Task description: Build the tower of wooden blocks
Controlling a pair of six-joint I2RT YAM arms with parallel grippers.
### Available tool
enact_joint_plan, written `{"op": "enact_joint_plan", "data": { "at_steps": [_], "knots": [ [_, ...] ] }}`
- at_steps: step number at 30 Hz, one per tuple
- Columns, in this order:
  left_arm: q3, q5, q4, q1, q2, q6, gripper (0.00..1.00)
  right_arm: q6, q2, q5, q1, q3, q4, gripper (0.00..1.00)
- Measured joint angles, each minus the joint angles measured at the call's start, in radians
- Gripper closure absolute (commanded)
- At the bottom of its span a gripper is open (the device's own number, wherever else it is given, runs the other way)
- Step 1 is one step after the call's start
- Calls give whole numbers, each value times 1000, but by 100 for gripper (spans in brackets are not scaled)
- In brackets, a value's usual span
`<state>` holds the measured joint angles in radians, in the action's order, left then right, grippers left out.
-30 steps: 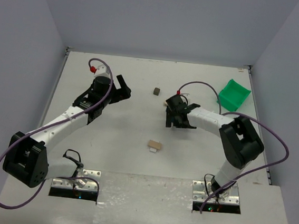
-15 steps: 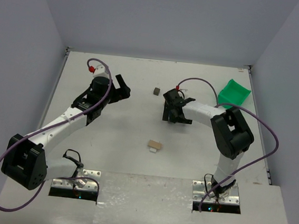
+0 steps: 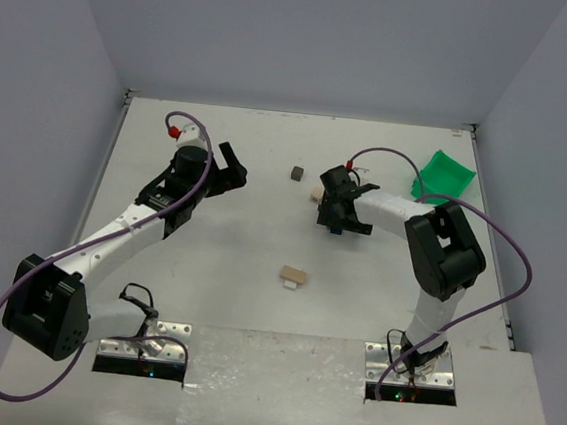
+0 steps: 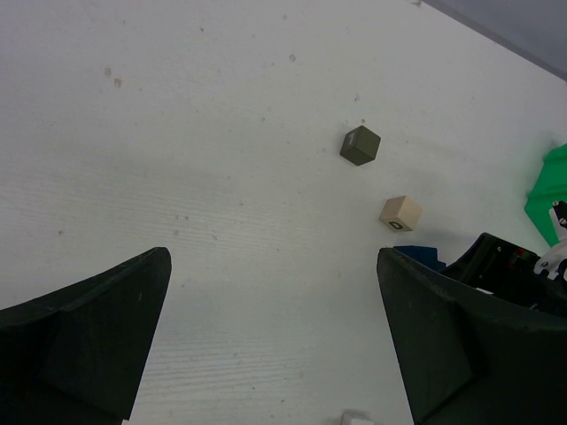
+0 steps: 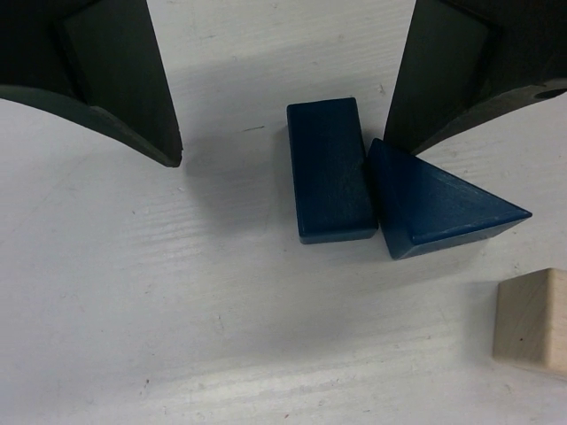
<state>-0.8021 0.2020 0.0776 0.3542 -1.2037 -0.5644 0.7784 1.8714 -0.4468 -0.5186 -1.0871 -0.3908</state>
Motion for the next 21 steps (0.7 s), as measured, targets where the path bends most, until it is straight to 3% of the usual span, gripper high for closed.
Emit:
{"op": "enact_joint_plan", "data": {
  "at_steps": [9, 14, 21],
  "knots": [
    [0, 0, -2, 0, 0, 0, 0, -48, 0, -6, 6, 0, 0, 33],
    [0, 0, -5, 0, 0, 1, 0, -76, 0, 5, 7, 6, 16, 56],
    [0, 0, -6, 0, 0, 3, 0, -110, 0, 11, 8, 10, 35, 68]
  ]
}}
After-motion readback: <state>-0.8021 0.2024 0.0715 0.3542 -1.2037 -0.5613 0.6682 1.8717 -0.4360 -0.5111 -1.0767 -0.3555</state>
